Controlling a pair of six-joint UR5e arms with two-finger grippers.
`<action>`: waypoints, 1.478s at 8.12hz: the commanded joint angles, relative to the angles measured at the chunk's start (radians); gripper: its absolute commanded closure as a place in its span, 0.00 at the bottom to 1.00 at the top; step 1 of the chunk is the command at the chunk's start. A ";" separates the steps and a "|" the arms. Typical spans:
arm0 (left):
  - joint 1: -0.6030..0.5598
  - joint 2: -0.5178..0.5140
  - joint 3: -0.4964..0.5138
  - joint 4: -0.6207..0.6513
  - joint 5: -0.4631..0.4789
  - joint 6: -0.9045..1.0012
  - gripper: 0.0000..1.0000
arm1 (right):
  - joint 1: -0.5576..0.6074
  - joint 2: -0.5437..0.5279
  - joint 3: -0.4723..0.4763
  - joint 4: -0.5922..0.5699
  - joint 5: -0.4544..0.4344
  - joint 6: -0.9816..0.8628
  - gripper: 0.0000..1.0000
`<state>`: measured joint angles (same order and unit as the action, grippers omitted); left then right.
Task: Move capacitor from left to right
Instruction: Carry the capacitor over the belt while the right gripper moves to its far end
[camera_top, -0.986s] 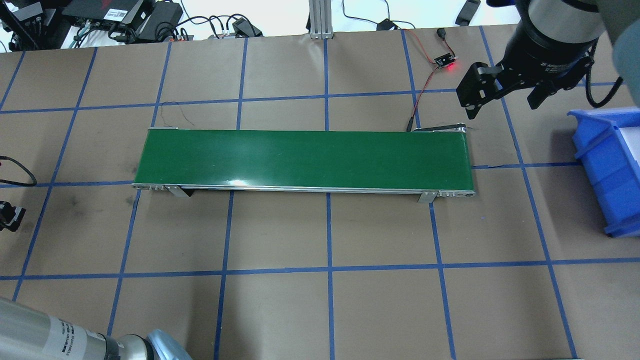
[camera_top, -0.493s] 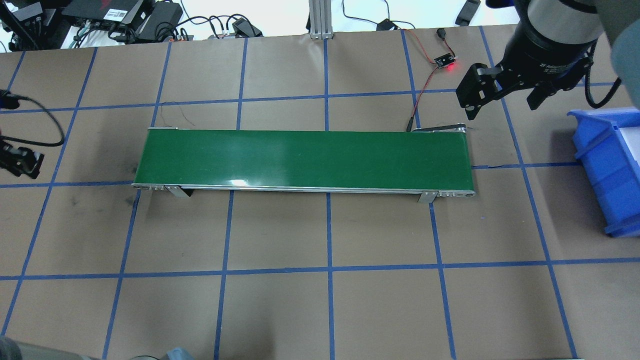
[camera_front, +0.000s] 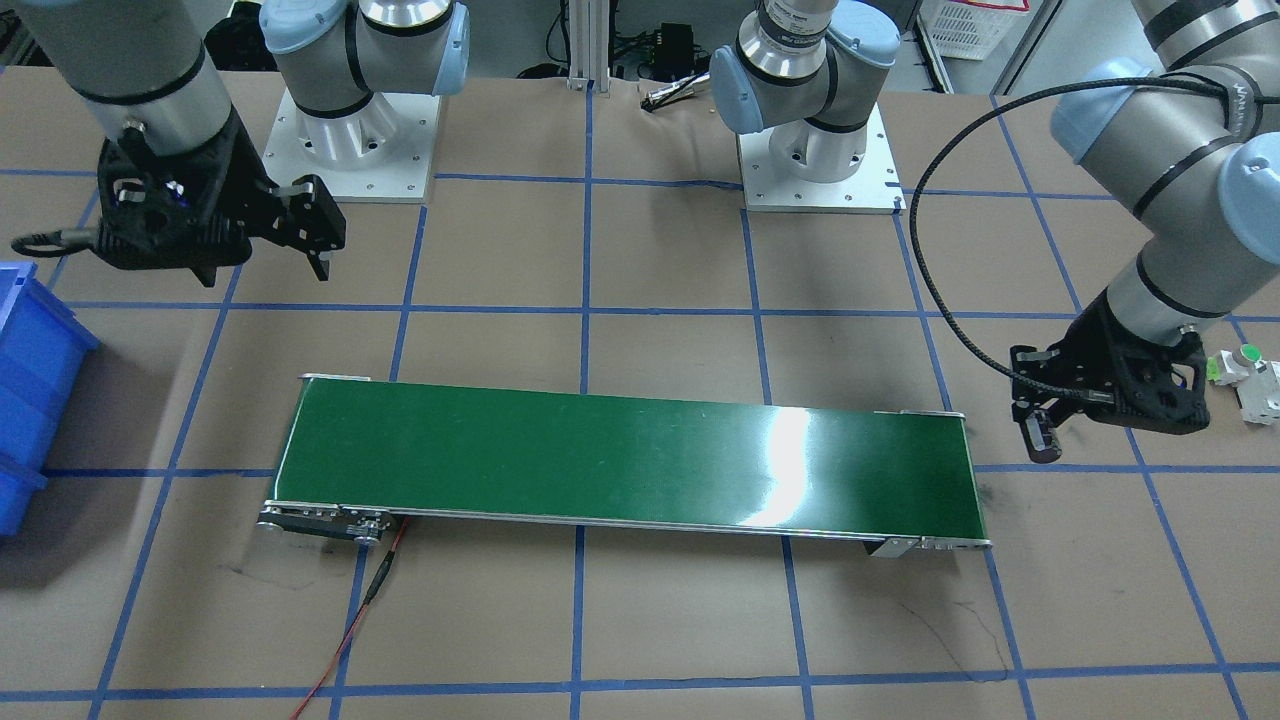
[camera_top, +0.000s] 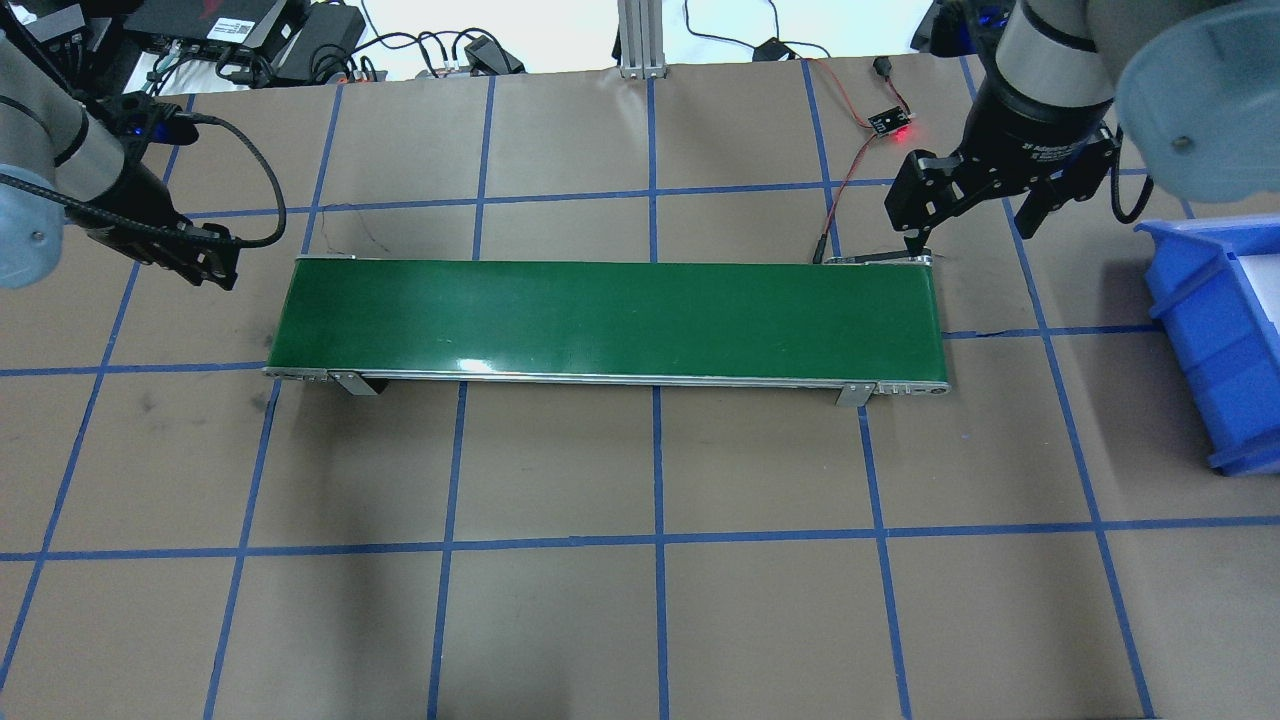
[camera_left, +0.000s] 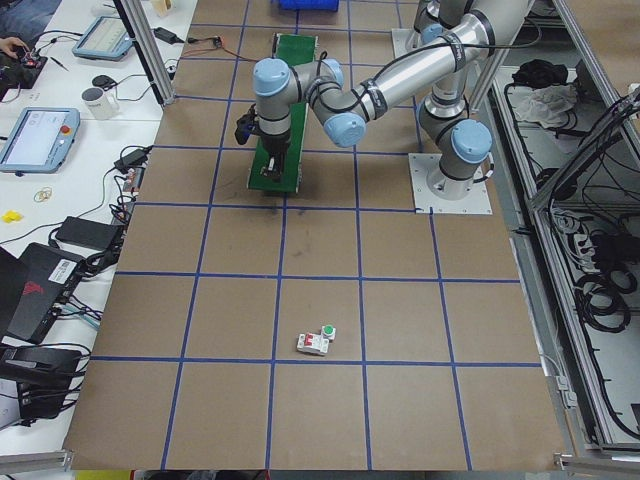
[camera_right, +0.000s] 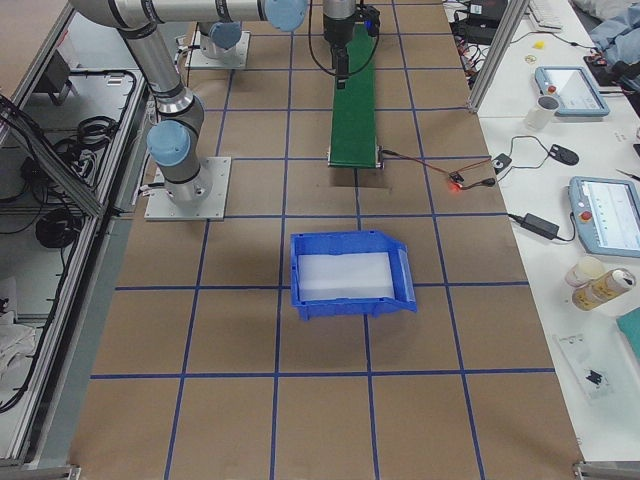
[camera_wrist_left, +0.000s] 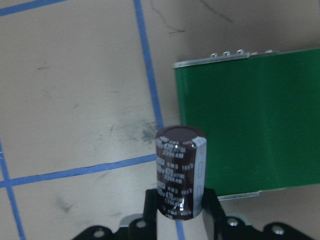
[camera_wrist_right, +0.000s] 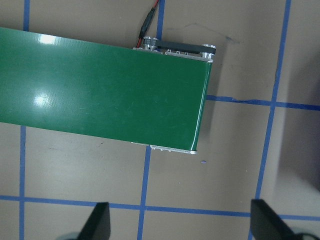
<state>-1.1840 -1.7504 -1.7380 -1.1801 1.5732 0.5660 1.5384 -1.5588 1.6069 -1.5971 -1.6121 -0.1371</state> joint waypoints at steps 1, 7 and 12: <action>-0.043 -0.090 -0.002 -0.003 -0.068 -0.043 1.00 | 0.000 0.091 0.002 -0.023 -0.017 0.010 0.00; -0.065 -0.161 -0.002 -0.019 -0.058 -0.135 0.84 | 0.002 0.147 0.031 -0.159 0.008 0.021 0.00; -0.117 -0.065 0.000 -0.131 -0.009 -0.244 0.00 | 0.011 0.147 0.031 -0.172 0.009 0.022 0.00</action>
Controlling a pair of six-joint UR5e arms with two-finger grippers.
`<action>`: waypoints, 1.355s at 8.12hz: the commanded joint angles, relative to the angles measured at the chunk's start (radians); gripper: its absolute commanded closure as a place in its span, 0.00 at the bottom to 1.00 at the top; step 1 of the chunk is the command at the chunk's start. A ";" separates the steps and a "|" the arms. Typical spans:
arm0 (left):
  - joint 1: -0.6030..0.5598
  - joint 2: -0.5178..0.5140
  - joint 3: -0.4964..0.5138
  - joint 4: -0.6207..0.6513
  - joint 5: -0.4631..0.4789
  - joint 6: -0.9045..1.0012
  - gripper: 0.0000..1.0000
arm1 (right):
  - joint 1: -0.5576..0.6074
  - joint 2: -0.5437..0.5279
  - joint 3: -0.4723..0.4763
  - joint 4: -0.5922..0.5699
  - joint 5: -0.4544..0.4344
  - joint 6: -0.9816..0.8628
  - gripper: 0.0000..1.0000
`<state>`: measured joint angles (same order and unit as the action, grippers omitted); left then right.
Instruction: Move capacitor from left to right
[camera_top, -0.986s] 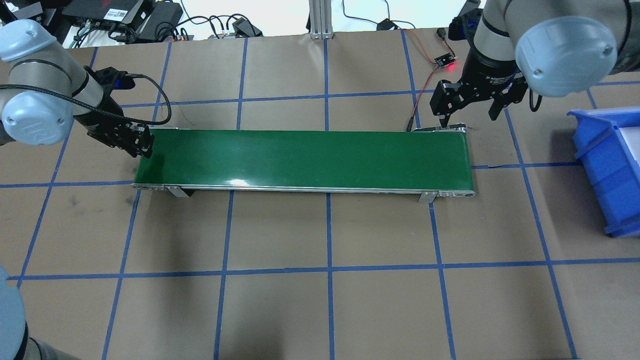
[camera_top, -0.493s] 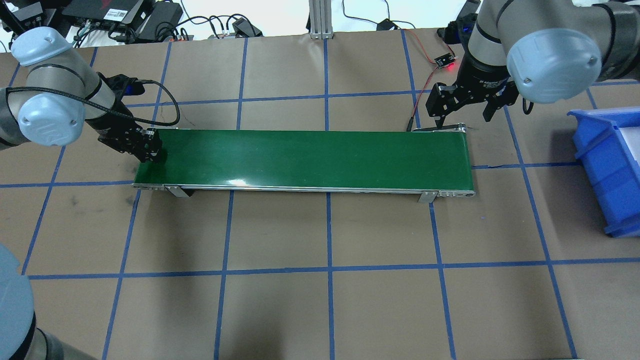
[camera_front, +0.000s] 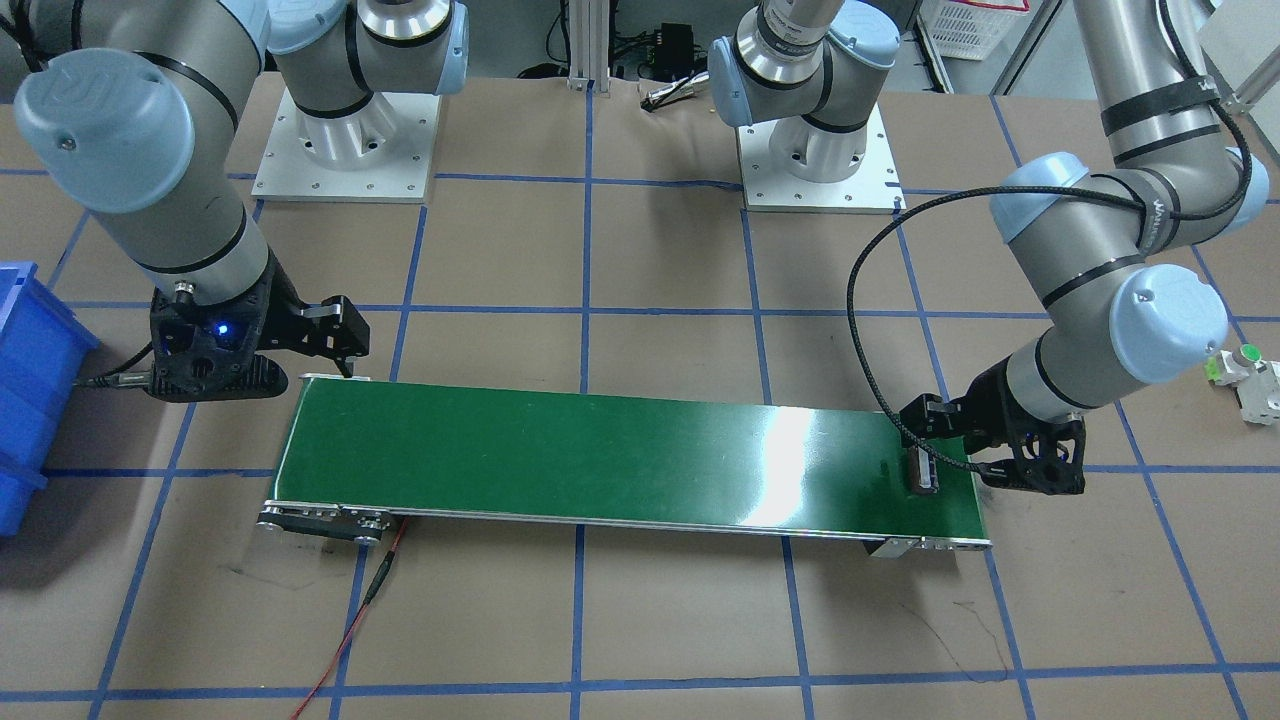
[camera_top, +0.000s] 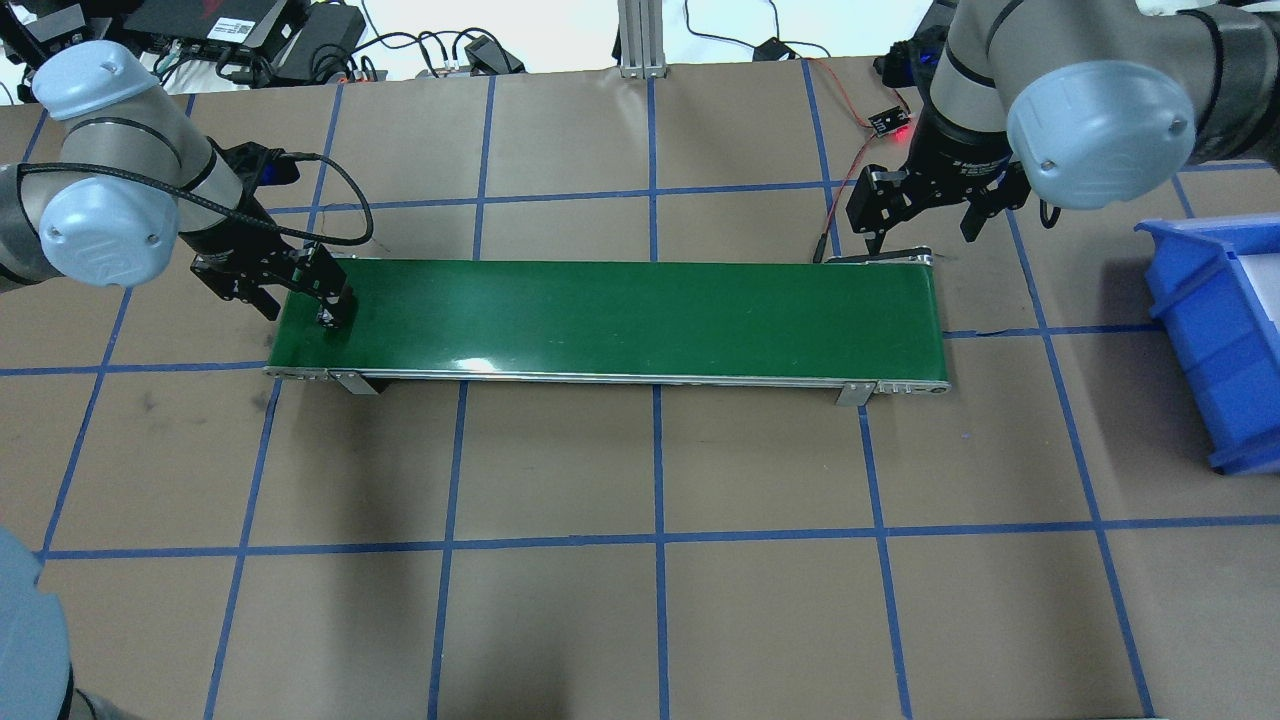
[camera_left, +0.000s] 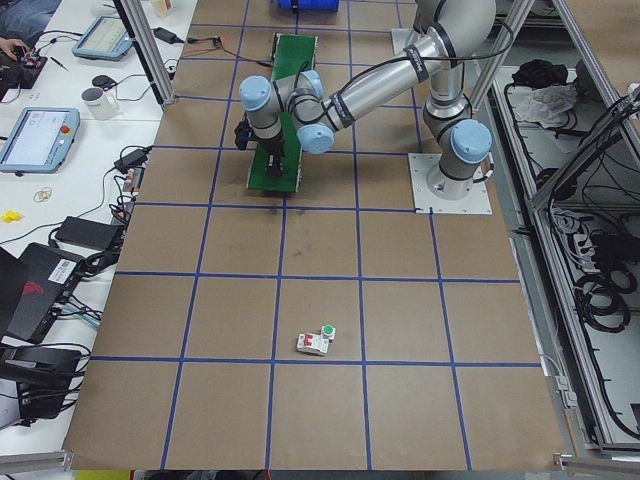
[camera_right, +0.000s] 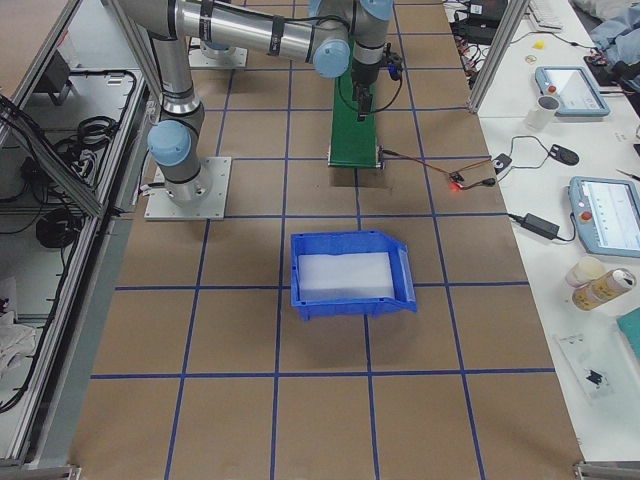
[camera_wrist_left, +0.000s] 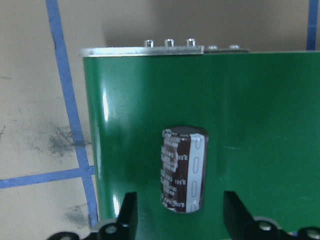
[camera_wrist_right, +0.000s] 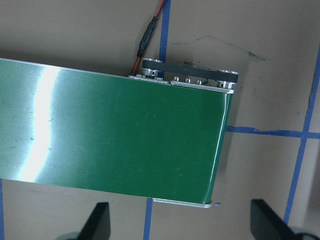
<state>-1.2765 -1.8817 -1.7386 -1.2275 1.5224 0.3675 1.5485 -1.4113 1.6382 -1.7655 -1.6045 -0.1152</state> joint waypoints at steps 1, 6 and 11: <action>-0.033 0.149 0.002 -0.146 0.073 -0.065 0.00 | 0.002 0.003 0.000 -0.017 0.027 0.000 0.00; -0.116 0.341 0.001 -0.268 0.186 -0.150 0.00 | 0.001 0.078 0.124 -0.256 0.151 0.008 0.00; -0.175 0.349 0.001 -0.280 0.151 -0.191 0.00 | 0.001 0.078 0.138 -0.258 0.164 0.000 0.00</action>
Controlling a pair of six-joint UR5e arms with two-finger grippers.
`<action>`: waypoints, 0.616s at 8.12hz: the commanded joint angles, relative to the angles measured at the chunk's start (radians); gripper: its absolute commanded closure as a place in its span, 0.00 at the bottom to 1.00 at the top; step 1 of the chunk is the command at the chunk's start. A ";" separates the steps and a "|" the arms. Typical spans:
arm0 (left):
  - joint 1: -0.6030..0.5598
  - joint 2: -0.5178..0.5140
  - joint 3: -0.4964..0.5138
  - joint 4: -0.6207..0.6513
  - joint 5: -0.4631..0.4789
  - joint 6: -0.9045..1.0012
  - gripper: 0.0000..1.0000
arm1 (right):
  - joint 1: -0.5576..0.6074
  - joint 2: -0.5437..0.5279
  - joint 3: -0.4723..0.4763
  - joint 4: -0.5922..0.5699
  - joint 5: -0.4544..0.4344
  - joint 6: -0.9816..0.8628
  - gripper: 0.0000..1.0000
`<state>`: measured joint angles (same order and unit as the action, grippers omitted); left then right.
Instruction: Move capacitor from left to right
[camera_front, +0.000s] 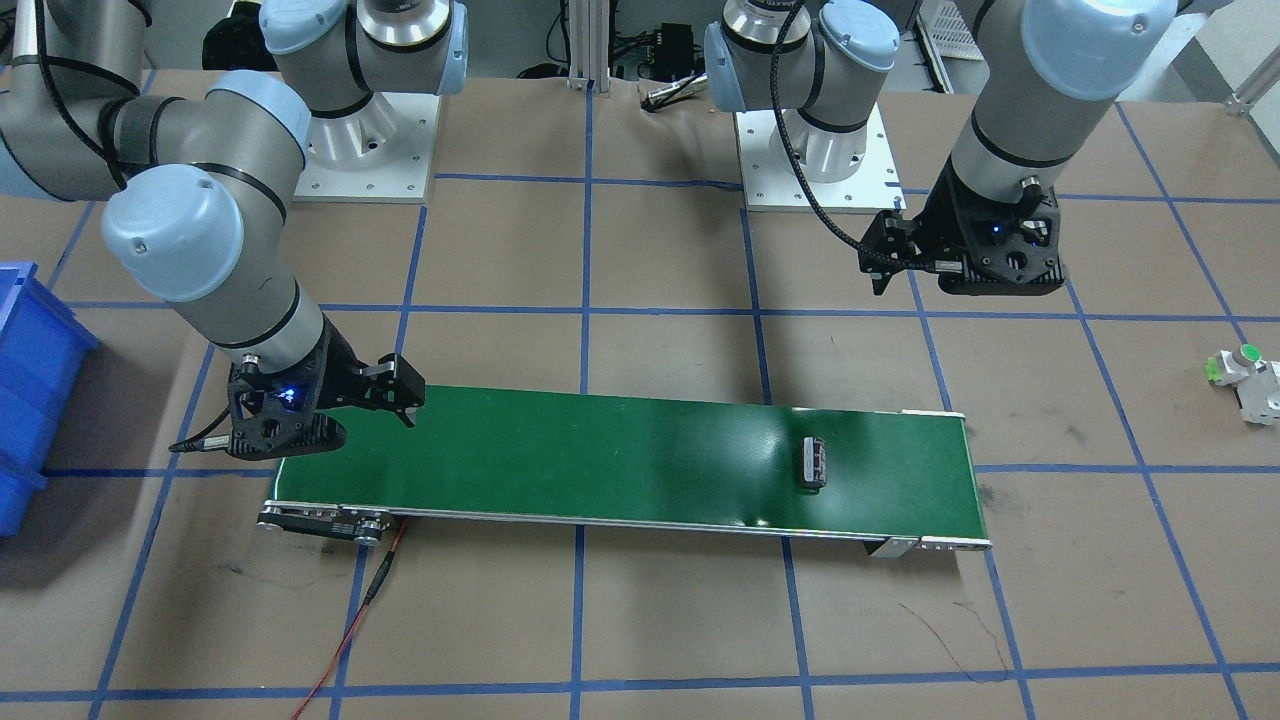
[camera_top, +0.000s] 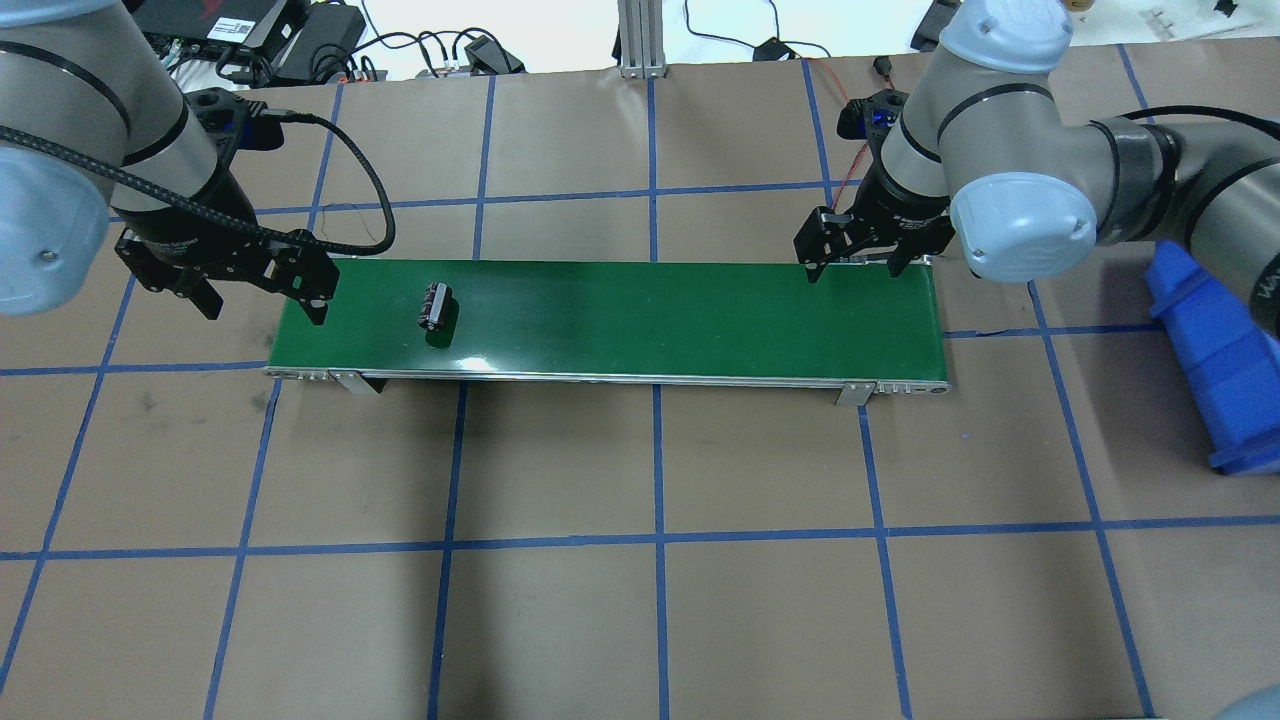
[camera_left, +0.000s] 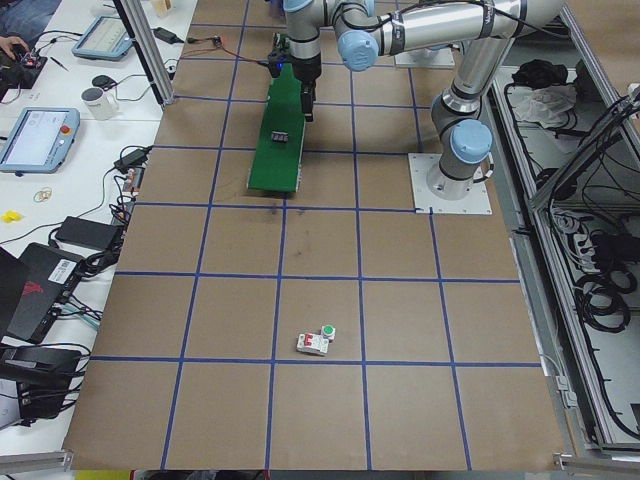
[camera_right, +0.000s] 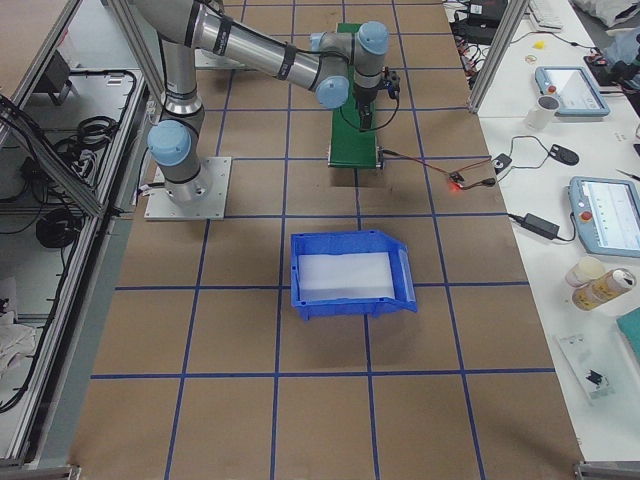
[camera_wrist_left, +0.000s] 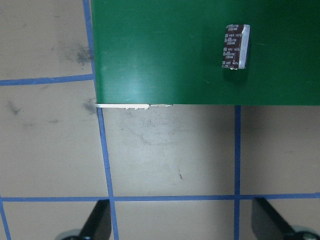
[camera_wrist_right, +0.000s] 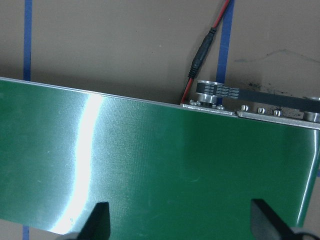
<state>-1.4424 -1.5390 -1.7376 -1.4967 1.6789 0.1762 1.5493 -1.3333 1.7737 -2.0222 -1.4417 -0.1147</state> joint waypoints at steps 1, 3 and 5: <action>-0.009 0.007 0.000 -0.011 -0.005 0.000 0.00 | 0.000 0.000 0.003 0.000 0.000 0.000 0.00; -0.009 0.007 0.000 -0.011 -0.005 0.000 0.00 | 0.000 0.009 0.004 -0.003 0.006 0.000 0.00; -0.009 0.007 -0.002 -0.011 -0.005 0.000 0.00 | 0.000 0.013 0.004 -0.003 -0.002 0.000 0.00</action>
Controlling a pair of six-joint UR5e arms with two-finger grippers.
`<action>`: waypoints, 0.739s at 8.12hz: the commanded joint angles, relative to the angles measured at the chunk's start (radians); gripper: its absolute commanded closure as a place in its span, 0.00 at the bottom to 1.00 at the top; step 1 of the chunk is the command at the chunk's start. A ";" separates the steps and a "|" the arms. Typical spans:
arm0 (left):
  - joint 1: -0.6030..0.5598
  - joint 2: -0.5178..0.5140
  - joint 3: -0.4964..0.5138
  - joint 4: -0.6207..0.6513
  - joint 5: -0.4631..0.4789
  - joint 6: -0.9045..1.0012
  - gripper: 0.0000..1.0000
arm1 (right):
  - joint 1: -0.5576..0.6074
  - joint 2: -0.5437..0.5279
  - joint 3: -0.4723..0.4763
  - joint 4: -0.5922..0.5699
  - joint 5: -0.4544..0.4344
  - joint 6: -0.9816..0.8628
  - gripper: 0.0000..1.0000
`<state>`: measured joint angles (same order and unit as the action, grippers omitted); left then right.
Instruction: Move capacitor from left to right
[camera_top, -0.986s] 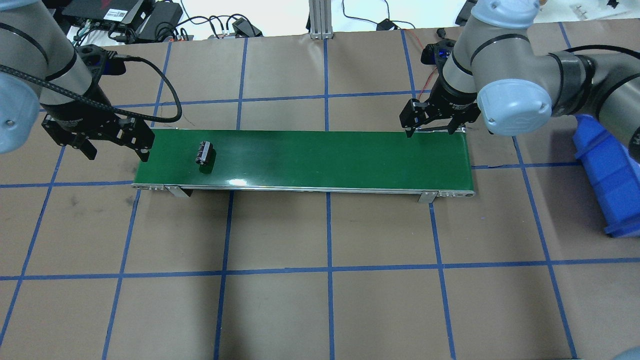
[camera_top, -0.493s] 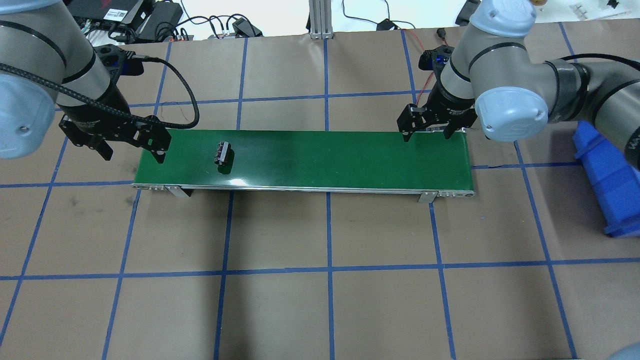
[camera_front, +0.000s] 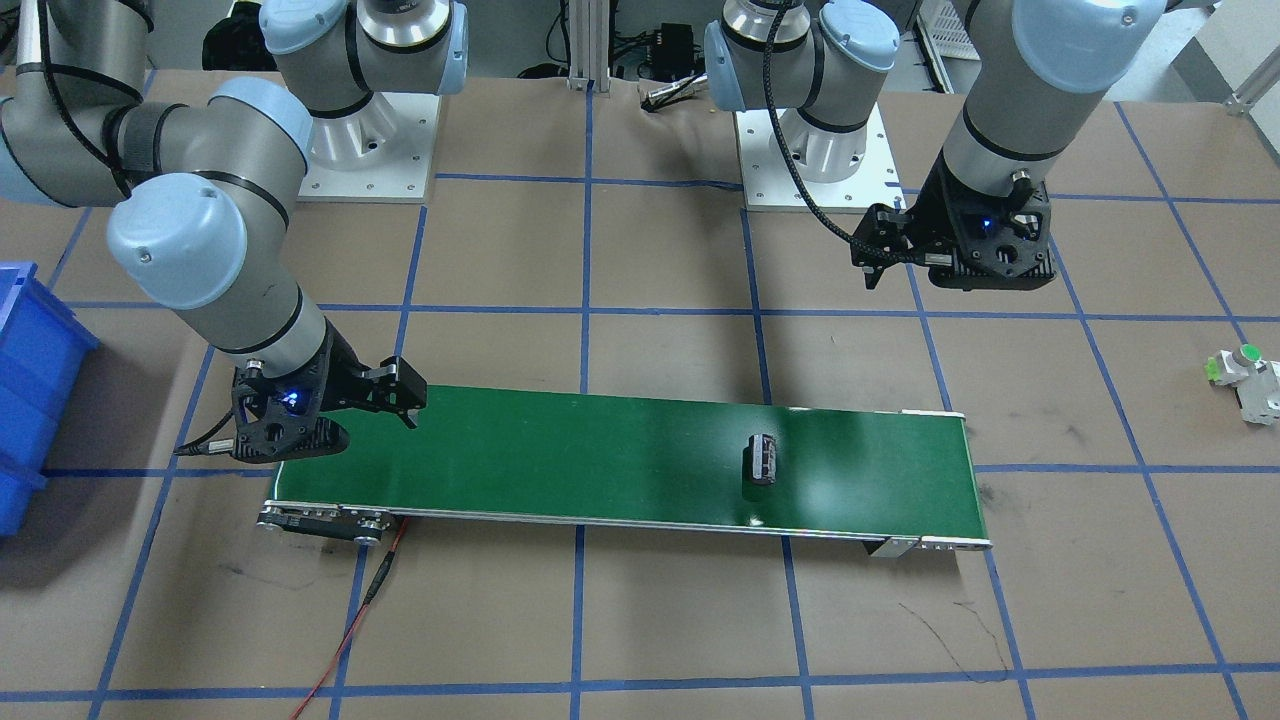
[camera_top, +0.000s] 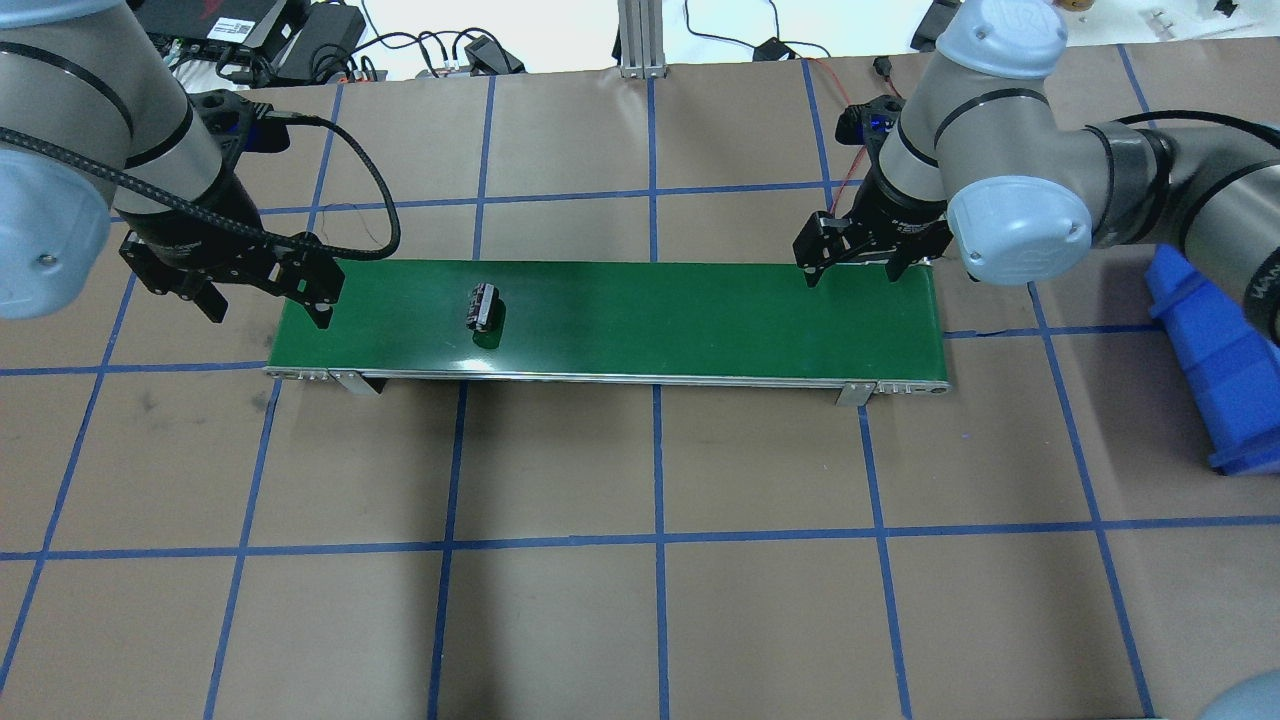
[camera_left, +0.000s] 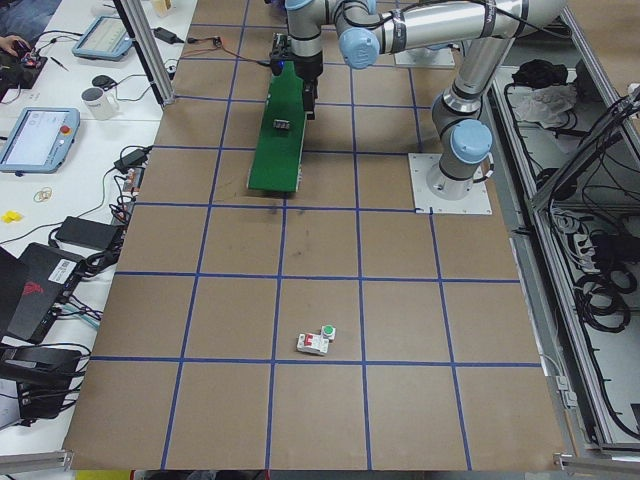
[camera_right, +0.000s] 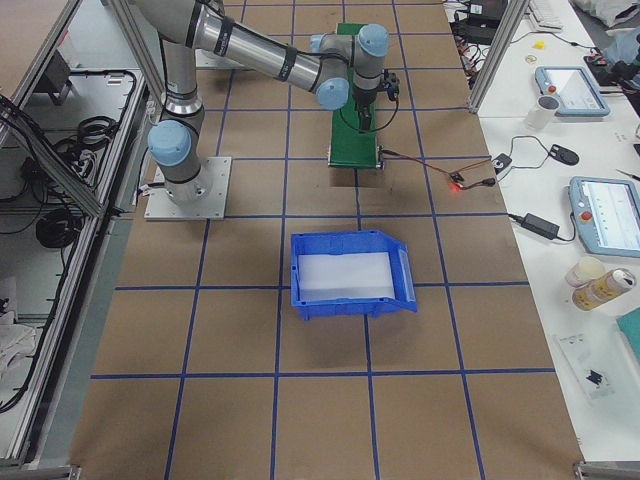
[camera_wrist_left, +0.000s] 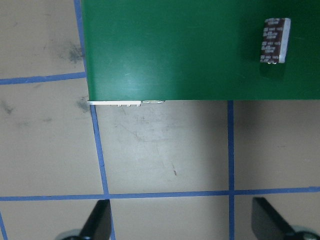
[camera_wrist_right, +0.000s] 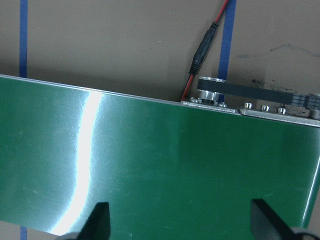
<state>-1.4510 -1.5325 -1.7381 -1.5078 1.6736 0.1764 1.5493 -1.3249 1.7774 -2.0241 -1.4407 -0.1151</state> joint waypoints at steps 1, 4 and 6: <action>0.000 0.000 0.000 0.000 0.000 0.000 0.00 | 0.000 0.004 0.000 0.001 -0.013 0.000 0.00; 0.000 -0.001 -0.001 0.001 0.000 0.000 0.00 | 0.000 0.036 0.000 -0.007 -0.017 -0.002 0.00; -0.012 -0.001 0.000 0.001 0.000 -0.014 0.00 | 0.000 0.047 0.003 -0.005 -0.014 0.000 0.00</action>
<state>-1.4525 -1.5335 -1.7390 -1.5065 1.6735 0.1751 1.5493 -1.2903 1.7780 -2.0293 -1.4547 -0.1156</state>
